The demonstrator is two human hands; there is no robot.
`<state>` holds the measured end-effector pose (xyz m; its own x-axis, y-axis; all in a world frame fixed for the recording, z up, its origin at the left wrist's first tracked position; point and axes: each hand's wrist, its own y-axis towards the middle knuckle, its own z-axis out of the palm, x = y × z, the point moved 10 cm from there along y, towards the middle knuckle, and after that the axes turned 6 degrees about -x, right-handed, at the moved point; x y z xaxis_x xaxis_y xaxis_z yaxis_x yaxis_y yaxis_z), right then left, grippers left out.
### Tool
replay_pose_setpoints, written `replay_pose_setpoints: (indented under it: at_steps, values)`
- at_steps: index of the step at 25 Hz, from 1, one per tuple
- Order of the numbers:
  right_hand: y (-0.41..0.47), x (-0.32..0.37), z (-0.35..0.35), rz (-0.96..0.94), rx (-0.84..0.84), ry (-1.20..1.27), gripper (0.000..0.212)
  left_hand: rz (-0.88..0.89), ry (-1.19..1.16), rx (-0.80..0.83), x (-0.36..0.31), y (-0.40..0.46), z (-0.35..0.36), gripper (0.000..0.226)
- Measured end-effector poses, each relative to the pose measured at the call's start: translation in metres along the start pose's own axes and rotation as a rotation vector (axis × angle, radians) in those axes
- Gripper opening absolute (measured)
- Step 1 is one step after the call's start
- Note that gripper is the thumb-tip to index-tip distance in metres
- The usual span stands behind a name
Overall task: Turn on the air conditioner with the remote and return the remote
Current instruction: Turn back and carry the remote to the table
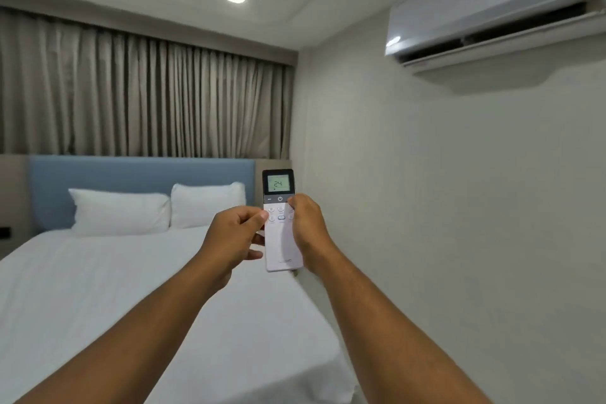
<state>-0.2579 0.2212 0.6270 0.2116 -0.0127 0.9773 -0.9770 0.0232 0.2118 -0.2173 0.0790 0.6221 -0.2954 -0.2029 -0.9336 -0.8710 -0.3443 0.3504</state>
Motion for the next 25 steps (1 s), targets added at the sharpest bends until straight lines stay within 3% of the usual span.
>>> replay_pose_setpoints:
  at_steps: [3, 9, 17, 25]
  values:
    - [-0.007, -0.051, 0.022, 0.072, 0.051, 0.014, 0.025, -0.144, 0.001, -0.004, 0.058, -0.011, -0.016, 0.019]
    - [-0.044, -0.231, 0.068, 0.293, 0.195, -0.115, 0.031, -0.484, 0.068, -0.091, 0.234, -0.069, -0.054, 0.018]
    - [-0.172, -0.494, 0.063, 0.660, 0.277, -0.307, 0.028, -0.970, 0.156, -0.151, 0.467, -0.241, -0.069, 0.014]
    - [-0.286, -0.655, 0.056, 0.864, 0.426, -0.451, 0.038, -1.227, 0.274, -0.194, 0.611, -0.373, -0.070, 0.010]
